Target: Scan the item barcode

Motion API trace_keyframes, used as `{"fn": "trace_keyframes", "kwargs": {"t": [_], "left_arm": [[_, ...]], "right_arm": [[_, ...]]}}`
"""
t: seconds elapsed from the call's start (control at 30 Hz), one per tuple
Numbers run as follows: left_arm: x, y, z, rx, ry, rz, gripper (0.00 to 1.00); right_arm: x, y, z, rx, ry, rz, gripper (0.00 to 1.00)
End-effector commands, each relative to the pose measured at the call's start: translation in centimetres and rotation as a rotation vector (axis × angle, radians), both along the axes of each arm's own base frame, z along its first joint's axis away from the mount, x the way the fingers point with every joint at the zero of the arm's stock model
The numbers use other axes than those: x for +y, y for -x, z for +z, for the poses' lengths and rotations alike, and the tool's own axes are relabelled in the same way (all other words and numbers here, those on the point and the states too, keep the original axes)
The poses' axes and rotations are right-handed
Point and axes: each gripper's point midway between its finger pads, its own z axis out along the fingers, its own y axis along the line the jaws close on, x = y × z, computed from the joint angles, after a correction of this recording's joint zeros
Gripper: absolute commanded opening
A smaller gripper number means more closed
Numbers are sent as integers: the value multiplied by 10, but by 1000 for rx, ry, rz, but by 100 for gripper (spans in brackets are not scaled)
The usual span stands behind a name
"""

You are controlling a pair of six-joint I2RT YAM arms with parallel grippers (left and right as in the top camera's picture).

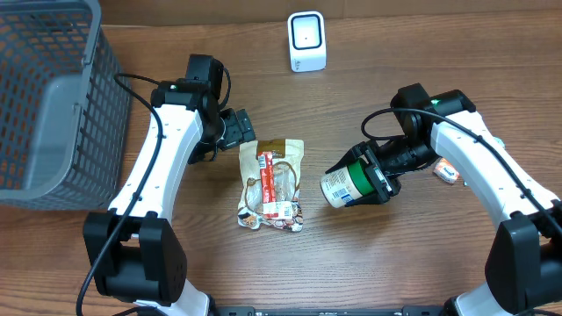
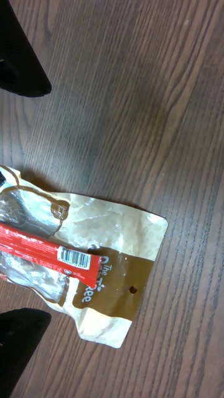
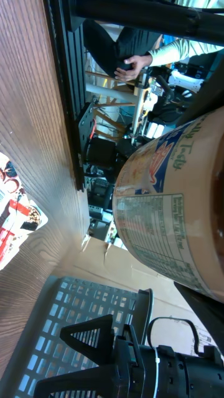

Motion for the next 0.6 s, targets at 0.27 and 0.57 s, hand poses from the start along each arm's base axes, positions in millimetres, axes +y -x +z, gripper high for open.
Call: {"fn": "trace_keyframes", "kwargs": {"t": [0.27, 0.57], "left_arm": [[-2, -5, 14, -43, 10, 3, 100], [-2, -5, 14, -43, 10, 3, 100]], "right_arm": [[6, -1, 17, -9, -63, -8, 4], [6, -1, 17, -8, -65, -9, 4]]}}
